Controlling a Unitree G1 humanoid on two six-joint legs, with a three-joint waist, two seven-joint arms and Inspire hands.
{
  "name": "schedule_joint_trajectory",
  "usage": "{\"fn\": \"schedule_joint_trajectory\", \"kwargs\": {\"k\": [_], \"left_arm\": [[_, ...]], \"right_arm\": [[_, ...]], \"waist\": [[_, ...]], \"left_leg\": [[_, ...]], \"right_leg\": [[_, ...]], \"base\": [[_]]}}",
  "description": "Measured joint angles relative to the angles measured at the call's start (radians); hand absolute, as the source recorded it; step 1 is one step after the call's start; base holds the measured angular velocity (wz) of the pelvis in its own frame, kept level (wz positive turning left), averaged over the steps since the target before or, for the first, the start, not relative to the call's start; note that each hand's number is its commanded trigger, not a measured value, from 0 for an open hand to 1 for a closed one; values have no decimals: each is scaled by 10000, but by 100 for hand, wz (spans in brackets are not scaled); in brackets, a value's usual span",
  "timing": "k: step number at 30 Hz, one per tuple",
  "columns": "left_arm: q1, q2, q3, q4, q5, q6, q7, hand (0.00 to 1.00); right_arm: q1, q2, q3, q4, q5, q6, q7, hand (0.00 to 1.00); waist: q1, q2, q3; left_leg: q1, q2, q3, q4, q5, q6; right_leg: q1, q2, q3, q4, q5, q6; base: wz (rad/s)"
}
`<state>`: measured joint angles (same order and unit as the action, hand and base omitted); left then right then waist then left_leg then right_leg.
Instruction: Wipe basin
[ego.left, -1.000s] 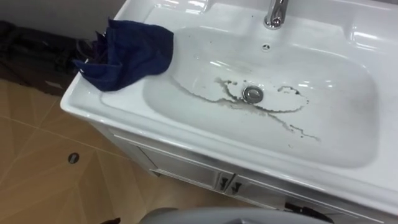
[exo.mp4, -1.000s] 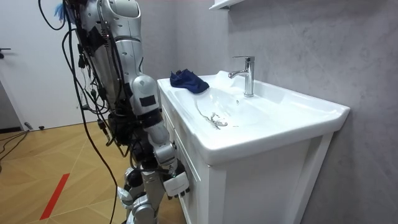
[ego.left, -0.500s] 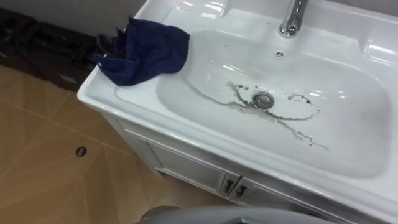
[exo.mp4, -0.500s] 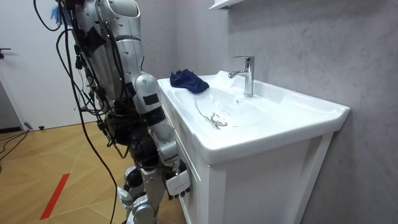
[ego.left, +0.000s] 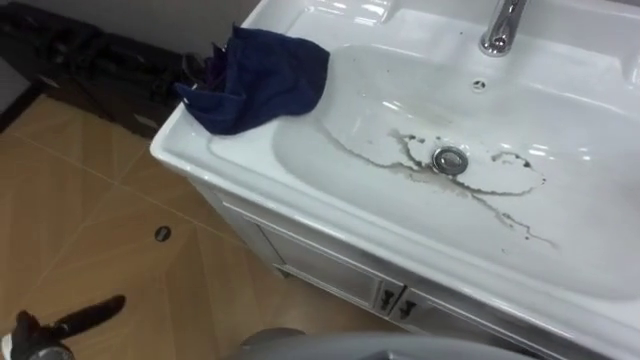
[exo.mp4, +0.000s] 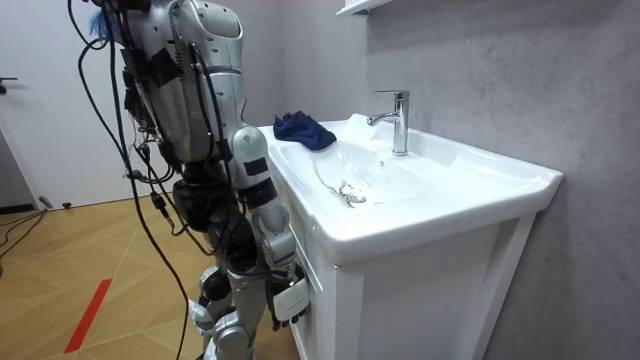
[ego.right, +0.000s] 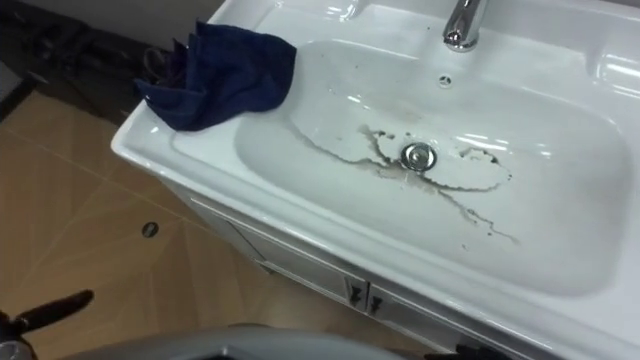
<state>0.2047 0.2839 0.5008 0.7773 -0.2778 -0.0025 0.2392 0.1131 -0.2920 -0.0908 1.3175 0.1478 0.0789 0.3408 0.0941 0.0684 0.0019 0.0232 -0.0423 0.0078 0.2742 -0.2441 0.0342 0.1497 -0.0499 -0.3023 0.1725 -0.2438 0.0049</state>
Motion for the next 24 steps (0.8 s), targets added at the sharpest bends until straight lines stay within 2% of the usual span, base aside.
{"fn": "schedule_joint_trajectory", "kwargs": {"k": [7,11,16,18,20,24], "left_arm": [[-154,35,147,-2076,-39,-160,1064,0],[-169,137,180,-3021,242,-351,1749,0],[-353,215,480,-4978,657,-385,2245,0],[-532,432,522,-5533,1006,-419,2526,0],[-801,805,551,-6053,1621,-421,2706,0],[-1272,890,537,-7434,2507,-415,2725,0]], "right_arm": [[221,8,-8,13,-65,-69,-155,0],[246,-23,-27,-13,-379,-151,-345,0],[231,-20,-19,92,-615,-234,-358,0],[244,-14,-17,97,-682,-236,-369,0],[313,-12,-16,64,-745,-234,-402,0],[281,1,-26,77,-692,-235,-568,0]], "waist": [[198,1,2],[232,108,-3],[224,107,2],[223,103,5],[219,123,4],[135,176,26]], "left_leg": [[105,-15,-59,-25,-1,2],[250,10,-36,-222,-3,4],[242,8,-23,-187,-1,7],[248,11,11,-186,0,9],[321,28,109,-166,7,15],[370,99,157,-199,6,16]], "right_leg": [[64,-2,-21,27,4,10],[68,10,60,139,5,9],[65,17,170,129,5,8],[52,16,197,122,5,8],[67,21,258,121,7,6],[101,16,257,129,30,23]], "base": [[1],[-5],[-2],[-6],[-11],[-3]]}}
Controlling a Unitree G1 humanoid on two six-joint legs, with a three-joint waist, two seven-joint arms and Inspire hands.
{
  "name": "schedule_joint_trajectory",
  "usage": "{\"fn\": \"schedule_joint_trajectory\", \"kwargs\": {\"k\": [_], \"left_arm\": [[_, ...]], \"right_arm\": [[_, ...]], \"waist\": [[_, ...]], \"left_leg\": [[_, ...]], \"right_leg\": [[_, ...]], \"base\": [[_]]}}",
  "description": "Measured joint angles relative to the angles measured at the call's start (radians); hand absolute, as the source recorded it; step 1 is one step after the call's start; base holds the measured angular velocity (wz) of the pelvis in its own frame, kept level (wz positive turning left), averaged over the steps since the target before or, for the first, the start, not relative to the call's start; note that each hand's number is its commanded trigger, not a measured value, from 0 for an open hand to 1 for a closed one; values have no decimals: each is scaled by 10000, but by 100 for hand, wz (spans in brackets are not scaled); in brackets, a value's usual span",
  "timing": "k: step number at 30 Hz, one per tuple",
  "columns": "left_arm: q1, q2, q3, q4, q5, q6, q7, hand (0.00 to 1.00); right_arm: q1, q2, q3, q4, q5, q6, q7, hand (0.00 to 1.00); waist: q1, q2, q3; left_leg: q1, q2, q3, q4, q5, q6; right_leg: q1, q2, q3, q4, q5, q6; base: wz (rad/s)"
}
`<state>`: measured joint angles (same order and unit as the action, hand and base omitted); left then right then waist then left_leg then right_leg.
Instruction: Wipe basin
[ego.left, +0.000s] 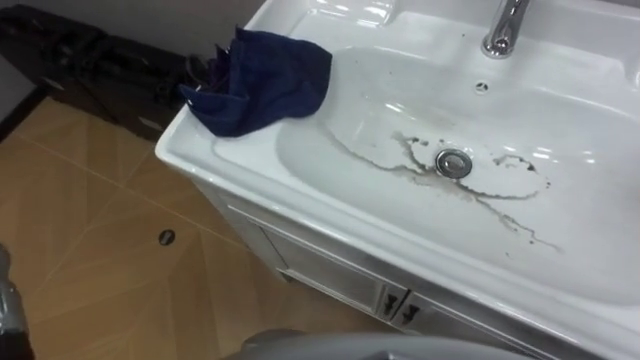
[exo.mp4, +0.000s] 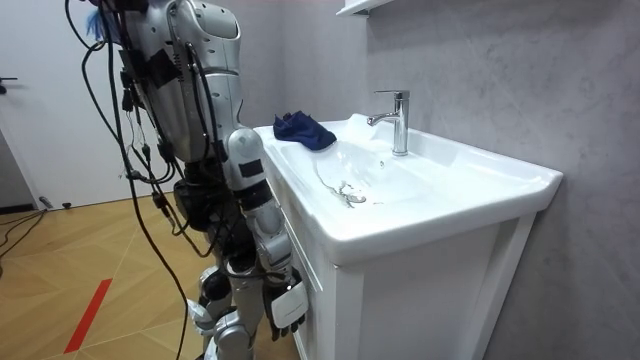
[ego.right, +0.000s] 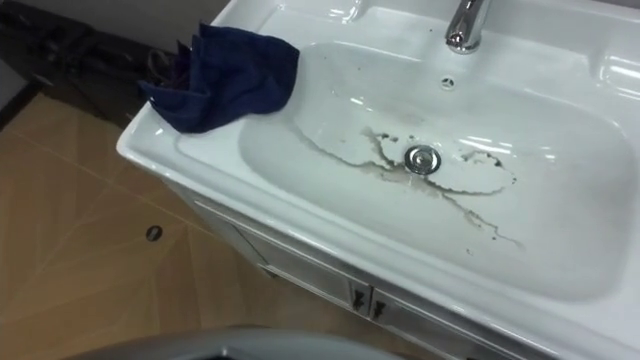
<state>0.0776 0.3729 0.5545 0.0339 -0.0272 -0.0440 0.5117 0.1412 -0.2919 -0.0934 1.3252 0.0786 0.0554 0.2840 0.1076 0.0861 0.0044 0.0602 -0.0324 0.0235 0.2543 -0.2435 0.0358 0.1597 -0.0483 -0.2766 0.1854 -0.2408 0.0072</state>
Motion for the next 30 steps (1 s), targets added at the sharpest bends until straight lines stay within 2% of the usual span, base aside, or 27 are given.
{"fn": "schedule_joint_trajectory", "kwargs": {"k": [3,5,8,14,19,20,26,30], "left_arm": [[-21,0,-29,-531,1164,-3,-263,0],[-19,0,-130,-766,1516,0,-504,0],[-20,-2,-547,-1115,1570,3,-659,0],[-25,0,-1483,-1388,1600,3,-942,0],[-61,-1,-2031,-1459,1964,-3,-1312,0],[-62,-2,-2223,-1459,1970,-11,-1350,0],[-64,-28,-3151,-1455,2587,-20,-1592,0],[-65,-31,-3624,-1429,2770,-13,-2062,0]], "right_arm": [[-20,-3,-5,-58,-79,-14,35,0],[-33,-8,-6,-57,-81,-19,49,0],[-51,-52,46,-48,-23,-19,76,0],[-315,-125,151,122,-21,-13,175,0],[-604,-132,290,394,-109,-23,267,0],[-632,-128,342,435,-123,-21,265,0],[-632,-111,734,496,-268,-9,234,0],[-634,-95,735,502,-267,12,232,0]], "waist": [[-239,29,1],[-333,57,15],[-528,126,65],[-867,116,76],[-1213,52,121],[-1295,-3,157],[-1343,-59,173],[-1399,-76,164]], "left_leg": [[12,6,-1,2,-1,-2],[0,14,-2,4,-2,-4],[5,17,-5,-20,-2,-4],[62,33,121,-51,-1,-2],[149,36,245,-70,0,-2],[196,37,271,-133,2,0],[322,55,549,-234,2,0],[337,61,557,-281,1,-1]], "right_leg": [[14,10,-5,-2,2,-2],[4,20,-7,-3,3,-4],[-6,13,16,1,5,-6],[-23,40,232,-1,8,-11],[-6,35,302,21,10,-15],[0,33,330,24,10,-15],[-28,81,711,26,13,-20],[-50,98,755,11,23,-32]], "base": [[0],[0],[0],[-5],[-9],[-8],[-14],[-3]]}}
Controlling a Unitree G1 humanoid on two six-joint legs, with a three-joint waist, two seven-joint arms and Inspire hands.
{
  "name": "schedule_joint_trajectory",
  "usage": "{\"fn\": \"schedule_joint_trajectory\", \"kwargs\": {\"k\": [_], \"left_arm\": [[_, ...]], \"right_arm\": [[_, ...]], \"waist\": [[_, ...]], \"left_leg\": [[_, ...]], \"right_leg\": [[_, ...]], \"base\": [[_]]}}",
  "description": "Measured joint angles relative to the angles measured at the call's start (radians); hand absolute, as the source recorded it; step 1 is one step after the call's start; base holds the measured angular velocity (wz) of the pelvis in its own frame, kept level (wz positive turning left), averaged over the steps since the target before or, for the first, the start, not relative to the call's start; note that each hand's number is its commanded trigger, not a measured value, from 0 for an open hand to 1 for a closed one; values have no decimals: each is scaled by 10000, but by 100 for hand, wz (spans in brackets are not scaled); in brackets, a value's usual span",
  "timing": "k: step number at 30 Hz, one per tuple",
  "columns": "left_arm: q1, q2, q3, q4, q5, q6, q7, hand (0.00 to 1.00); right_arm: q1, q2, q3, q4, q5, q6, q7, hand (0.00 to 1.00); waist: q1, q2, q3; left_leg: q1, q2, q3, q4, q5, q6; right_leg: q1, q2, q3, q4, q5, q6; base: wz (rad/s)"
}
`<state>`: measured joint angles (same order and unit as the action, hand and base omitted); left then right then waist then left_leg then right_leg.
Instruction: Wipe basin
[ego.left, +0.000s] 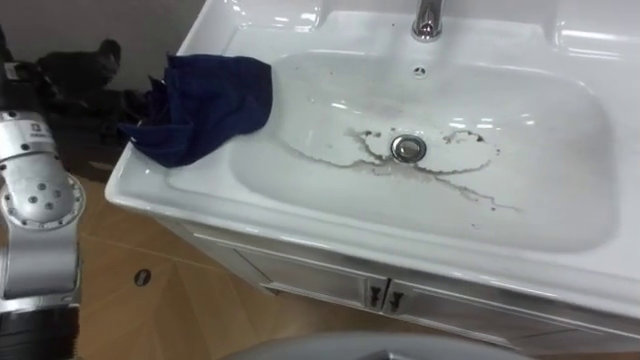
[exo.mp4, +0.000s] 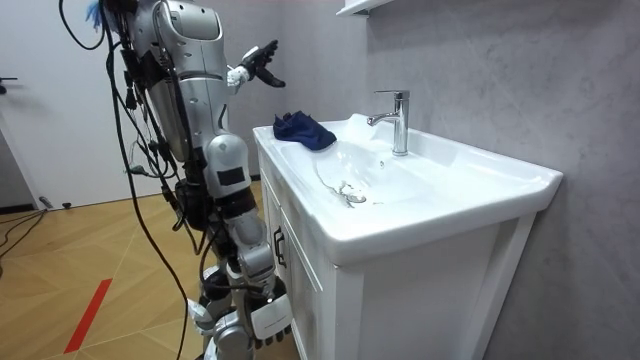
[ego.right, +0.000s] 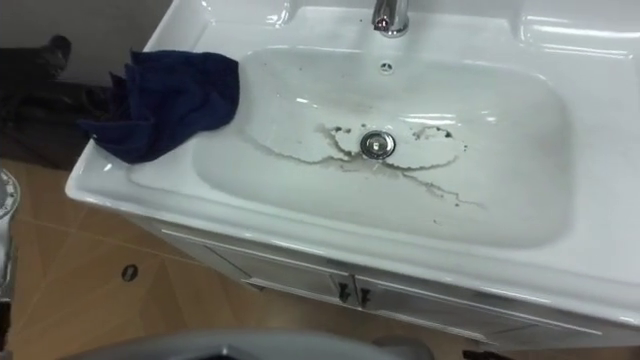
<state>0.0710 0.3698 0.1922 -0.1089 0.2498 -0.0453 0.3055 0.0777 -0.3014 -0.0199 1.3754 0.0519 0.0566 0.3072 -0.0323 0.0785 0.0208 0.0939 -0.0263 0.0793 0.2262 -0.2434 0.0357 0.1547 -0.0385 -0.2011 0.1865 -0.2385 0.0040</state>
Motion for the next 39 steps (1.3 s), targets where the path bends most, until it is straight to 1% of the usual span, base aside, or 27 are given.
{"fn": "schedule_joint_trajectory", "kwargs": {"k": [4,6,10,12,13,16,17,18,21,23,24,26,32,33,36,39], "left_arm": [[-1,-8,-242,302,38,43,-446,0],[0,-44,-376,318,259,172,-791,0],[1,-84,-574,338,267,209,-1080,0],[0,-108,-827,551,276,209,-1145,0],[0,-127,-863,648,276,210,-1162,0],[0,-249,-1025,1171,276,223,-1225,0],[0,-328,-1041,1309,276,225,-1225,0],[0,-347,-1100,1420,276,225,-1227,0],[0,-456,-1179,1740,281,219,-1358,0],[0,-457,-1205,2019,285,216,-1460,0],[0,-457,-1204,2206,285,218,-1488,0],[0,-457,-1210,2337,284,220,-1504,0],[0,-457,-1437,2989,509,240,-1502,0],[0,-458,-1535,3114,613,268,-1504,0],[0,-463,-1563,3179,737,330,-1590,0],[-1,-464,-1563,3209,783,338,-1608,0]], "right_arm": [[-35,17,5,9,-28,48,0,0],[-29,87,-6,7,-175,84,-5,0],[22,234,-1,-21,-222,85,-47,0],[-2,246,2,-106,-236,87,-69,0],[2,247,2,-128,-246,85,-77,0],[12,249,88,-125,-249,67,-98,0],[10,248,85,-117,-279,72,-99,0],[11,247,83,-113,-372,84,-96,0],[-7,190,75,-119,-547,93,-91,0],[-3,148,83,-118,-575,95,-73,0],[-4,122,91,-117,-576,96,-56,0],[-9,87,206,-115,-575,99,-37,0],[-11,91,295,-177,-572,121,-72,0],[-13,90,340,-224,-572,191,-74,0],[-42,92,387,-259,-575,296,-75,0],[-63,90,392,-257,-574,318,-76,0]], "waist": [[-78,-19,-28],[-155,-104,-62],[-204,-217,-93],[-197,-256,-104],[-202,-257,-100],[-321,-247,-95],[-412,-226,-89],[-450,-200,-90],[-466,-97,-82],[-469,-66,-83],[-466,-10,-113],[-464,14,-126],[-476,22,-128],[-463,23,-129],[-462,12,-130],[-460,1,-122]], "left_leg": [[47,4,9,-29,1,-1],[51,9,23,-22,3,-4],[73,23,84,-19,3,-4],[77,124,237,-19,3,-4],[77,129,254,-19,3,-4],[71,138,281,-12,3,-3],[48,146,281,-17,2,-2],[42,155,278,-38,-3,0],[33,174,311,-119,-10,7],[33,191,362,-114,-9,6],[29,202,432,-113,-8,4],[24,207,495,-85,-6,1],[42,213,546,-62,-6,2],[39,213,545,-61,-6,2],[35,222,542,-57,-7,2],[34,225,540,-48,-7,2]], "right_leg": [[16,12,42,-2,1,-1],[23,15,51,-2,1,-2],[43,20,118,-3,9,-12],[36,43,239,-7,63,-12],[29,48,267,-13,77,-14],[21,58,311,-11,114,-10],[13,69,322,-8,131,-8],[9,80,331,-3,145,-11],[-36,98,395,16,176,-24],[-55,117,450,26,185,-36],[-90,130,502,34,192,-47],[-134,140,575,47,197,-52],[-148,132,629,53,204,-39],[-146,132,628,54,205,-39],[-145,136,623,56,205,-39],[-140,138,620,60,205,-39]], "base": [[0],[0],[-5],[-16],[-14],[-4],[0],[0],[-6],[-9],[-12],[-11],[-2],[0],[0],[0]]}}
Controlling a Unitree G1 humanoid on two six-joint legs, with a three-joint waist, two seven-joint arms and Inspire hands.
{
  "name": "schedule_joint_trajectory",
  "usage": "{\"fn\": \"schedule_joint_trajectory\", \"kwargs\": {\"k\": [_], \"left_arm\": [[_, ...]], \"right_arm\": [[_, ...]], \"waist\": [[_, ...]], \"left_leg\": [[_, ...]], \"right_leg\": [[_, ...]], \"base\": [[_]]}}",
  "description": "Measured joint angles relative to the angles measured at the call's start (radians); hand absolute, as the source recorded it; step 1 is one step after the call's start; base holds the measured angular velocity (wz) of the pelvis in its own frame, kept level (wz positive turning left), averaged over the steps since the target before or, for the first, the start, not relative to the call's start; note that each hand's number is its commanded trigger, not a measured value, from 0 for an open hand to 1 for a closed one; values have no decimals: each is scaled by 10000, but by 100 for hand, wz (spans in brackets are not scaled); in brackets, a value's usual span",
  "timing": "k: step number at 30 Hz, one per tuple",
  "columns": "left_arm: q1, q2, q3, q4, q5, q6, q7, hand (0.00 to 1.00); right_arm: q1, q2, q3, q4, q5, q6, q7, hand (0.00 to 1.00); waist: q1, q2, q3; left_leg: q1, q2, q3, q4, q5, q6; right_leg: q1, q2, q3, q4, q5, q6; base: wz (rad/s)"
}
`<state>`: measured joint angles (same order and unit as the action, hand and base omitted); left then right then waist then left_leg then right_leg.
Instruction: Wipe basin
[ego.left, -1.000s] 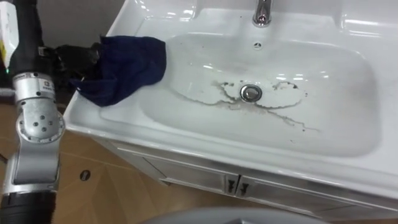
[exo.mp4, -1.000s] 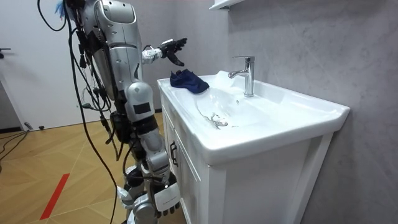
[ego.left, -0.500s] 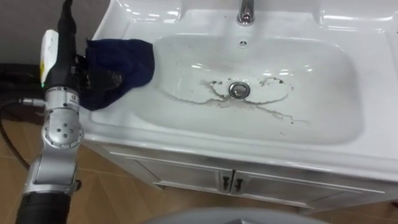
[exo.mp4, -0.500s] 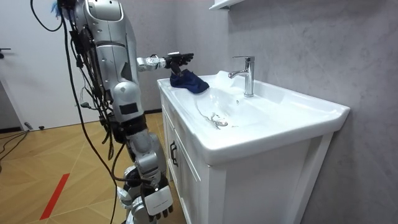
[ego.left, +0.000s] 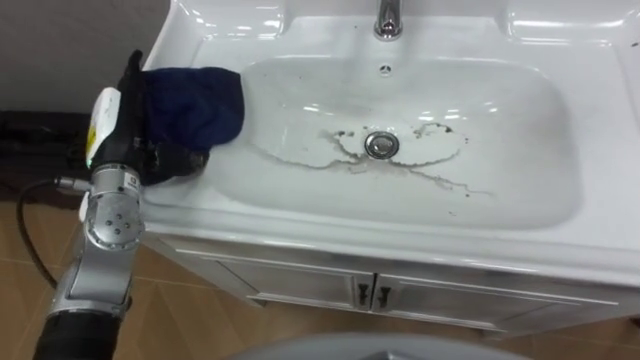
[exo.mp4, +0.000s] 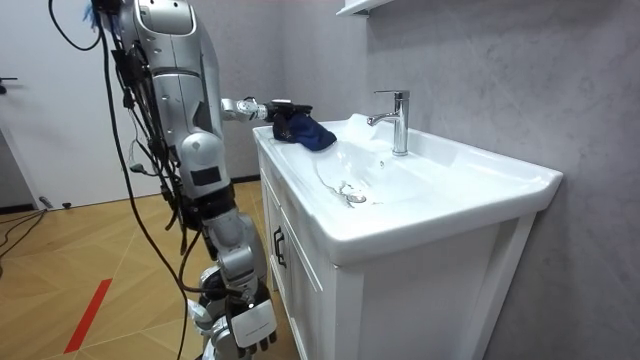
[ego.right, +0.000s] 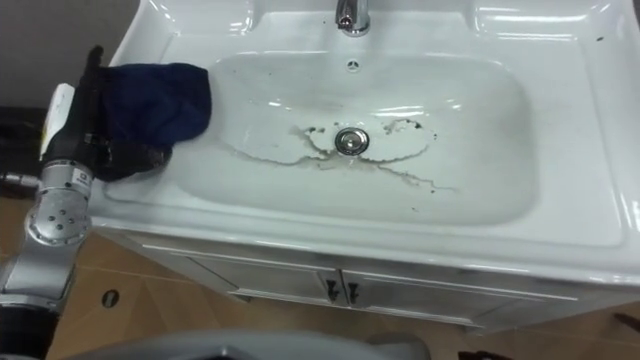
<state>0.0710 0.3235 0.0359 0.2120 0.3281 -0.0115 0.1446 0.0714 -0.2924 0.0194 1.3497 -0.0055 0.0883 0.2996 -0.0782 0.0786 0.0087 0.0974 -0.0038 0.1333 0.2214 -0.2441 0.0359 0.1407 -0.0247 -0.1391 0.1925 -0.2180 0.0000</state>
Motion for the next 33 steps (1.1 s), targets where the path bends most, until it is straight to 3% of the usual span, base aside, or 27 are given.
{"fn": "schedule_joint_trajectory", "kwargs": {"k": [5,17,22,23,27,33], "left_arm": [[0,-34,2,143,-1,20,-4,0],[2,-284,13,652,960,20,-7,0],[-64,-321,16,1241,1161,-202,5,0],[-79,-370,16,1323,1202,-198,5,6],[-145,-447,14,1585,1257,-197,-22,100],[-425,-434,415,2044,2071,-149,193,100]], "right_arm": [[-21,13,0,-22,-36,10,-39,0],[179,58,-40,-400,-228,36,-19,0],[195,38,-146,-620,-799,284,20,0],[191,39,-147,-676,-872,383,17,0],[246,72,-215,-856,-1102,660,1,0],[275,76,-219,-987,-1289,902,-86,0]], "waist": [[7,-64,30],[21,-126,-80],[20,-79,-132],[23,-67,-140],[17,-70,-145],[92,-31,-169]], "left_leg": [[-3,9,-3,15,0,0],[13,-10,4,160,-1,1],[85,-49,31,90,2,3],[132,-51,43,74,3,2],[282,-57,43,-11,8,-4],[513,-52,201,-164,28,-18]], "right_leg": [[-35,2,-1,108,-2,1],[-10,-5,-5,78,-8,-5],[25,6,-3,77,-9,-7],[49,7,1,37,-10,-7],[209,23,4,-73,-10,-8],[347,33,77,-128,-15,-13]], "base": [[0],[0],[-1],[0],[0],[-5]]}}
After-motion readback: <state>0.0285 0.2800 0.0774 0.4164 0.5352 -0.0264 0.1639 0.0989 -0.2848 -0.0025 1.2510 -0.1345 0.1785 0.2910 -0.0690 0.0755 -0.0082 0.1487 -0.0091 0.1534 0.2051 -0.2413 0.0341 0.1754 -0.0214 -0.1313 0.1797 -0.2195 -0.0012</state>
